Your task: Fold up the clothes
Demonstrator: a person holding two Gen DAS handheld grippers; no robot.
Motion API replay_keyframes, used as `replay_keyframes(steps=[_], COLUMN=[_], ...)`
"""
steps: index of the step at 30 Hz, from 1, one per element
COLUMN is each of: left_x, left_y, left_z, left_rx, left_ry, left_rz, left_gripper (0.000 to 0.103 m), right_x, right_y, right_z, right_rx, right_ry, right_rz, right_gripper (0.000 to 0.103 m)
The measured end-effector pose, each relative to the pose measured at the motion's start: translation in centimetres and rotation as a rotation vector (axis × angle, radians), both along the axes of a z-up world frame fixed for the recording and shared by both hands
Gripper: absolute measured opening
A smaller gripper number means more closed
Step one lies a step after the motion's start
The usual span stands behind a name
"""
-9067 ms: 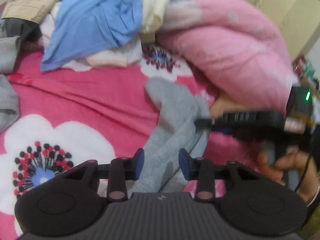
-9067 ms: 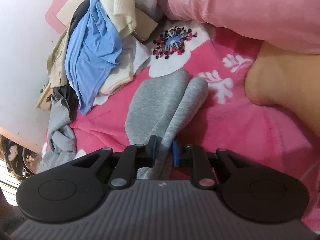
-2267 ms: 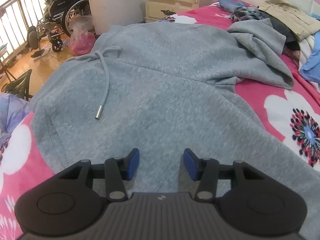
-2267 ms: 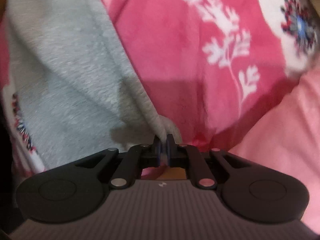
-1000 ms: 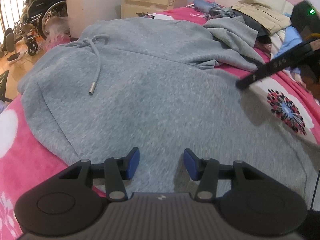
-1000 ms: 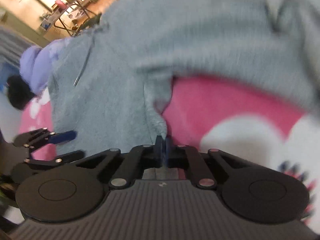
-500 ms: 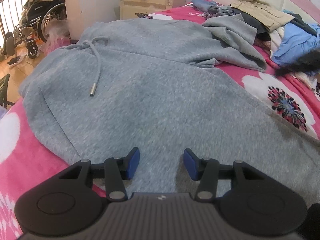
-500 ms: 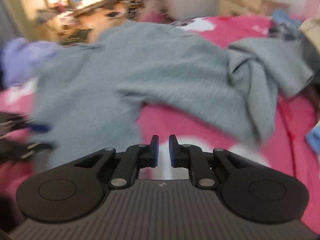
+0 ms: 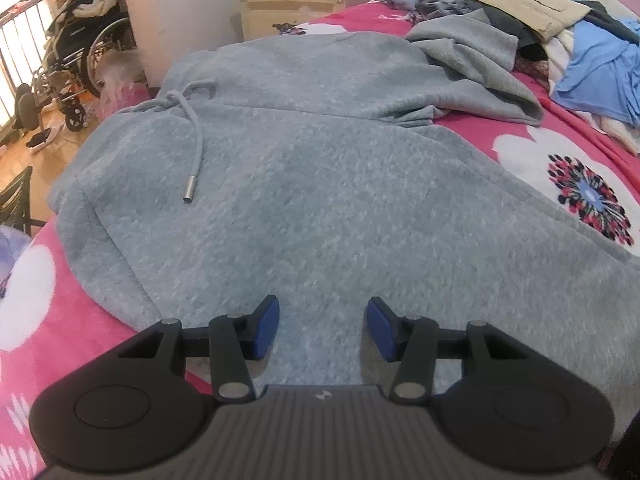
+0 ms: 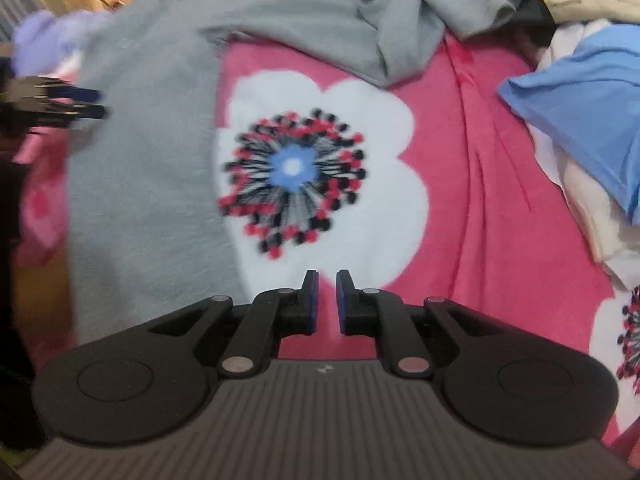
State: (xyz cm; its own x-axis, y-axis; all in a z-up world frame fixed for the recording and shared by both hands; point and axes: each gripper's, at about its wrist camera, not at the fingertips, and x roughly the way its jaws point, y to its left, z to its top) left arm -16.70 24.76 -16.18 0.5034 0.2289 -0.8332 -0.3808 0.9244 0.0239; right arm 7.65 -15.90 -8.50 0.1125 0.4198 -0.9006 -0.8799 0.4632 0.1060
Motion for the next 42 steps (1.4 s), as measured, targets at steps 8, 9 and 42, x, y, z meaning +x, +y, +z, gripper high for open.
replay_keyframes(steps=[8, 9, 42], left_x=[0.4, 0.4, 2.4], left_y=[-0.1, -0.1, -1.3], left_z=[0.2, 0.1, 1.8], left_rx=[0.012, 0.016, 0.061], left_ry=[0.019, 0.021, -0.062], left_rz=[0.028, 0.027, 0.018], left_gripper=[0.051, 0.051, 0.054], right_x=[-0.8, -1.1, -27.1], right_y=[-0.4, -0.5, -8.8], right_z=[-5.1, -5.2, -0.7], right_rx=[-0.007, -0.012, -0.400], right_ry=[0.170, 0.171, -0.133], right_rz=[-0.054, -0.039, 0.245], right_gripper=[0.014, 0.014, 0.051])
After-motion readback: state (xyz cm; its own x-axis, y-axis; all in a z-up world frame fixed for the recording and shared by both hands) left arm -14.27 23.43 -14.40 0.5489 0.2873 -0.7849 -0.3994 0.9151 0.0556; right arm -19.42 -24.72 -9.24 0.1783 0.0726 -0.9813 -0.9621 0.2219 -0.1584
